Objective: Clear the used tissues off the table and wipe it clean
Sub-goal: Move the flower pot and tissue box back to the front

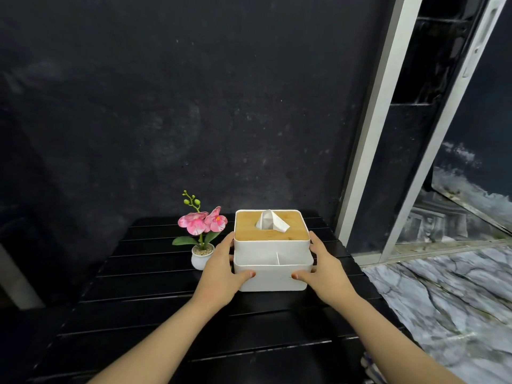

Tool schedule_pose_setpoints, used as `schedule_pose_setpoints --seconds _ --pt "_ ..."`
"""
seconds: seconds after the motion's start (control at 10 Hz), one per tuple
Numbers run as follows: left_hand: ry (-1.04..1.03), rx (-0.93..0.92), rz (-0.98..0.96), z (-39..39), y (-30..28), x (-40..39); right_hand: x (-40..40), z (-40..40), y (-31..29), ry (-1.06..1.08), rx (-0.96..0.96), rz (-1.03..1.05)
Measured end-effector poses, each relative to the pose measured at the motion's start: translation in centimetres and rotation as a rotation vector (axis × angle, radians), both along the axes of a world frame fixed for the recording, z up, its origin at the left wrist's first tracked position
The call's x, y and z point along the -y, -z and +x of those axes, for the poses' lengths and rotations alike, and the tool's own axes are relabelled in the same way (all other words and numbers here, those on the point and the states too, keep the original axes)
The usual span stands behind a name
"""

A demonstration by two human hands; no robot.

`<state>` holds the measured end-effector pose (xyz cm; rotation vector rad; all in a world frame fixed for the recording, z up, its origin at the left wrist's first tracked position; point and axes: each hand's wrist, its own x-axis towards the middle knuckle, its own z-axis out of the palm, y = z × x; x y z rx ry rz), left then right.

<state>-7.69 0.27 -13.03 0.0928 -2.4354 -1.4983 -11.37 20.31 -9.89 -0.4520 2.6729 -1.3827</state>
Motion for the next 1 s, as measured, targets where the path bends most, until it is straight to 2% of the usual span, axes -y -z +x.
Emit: schedule_pose_setpoints --seconds 0.8,1.0 --pt "-0.050 0.011 0.016 0.0 0.5 0.2 0.5 -1.8 0.7 -0.007 0.042 0.045" --pt "-0.096 0.065 -0.008 1.3 0.4 0.6 -0.6 -1.5 1.2 0.012 0.056 0.031"
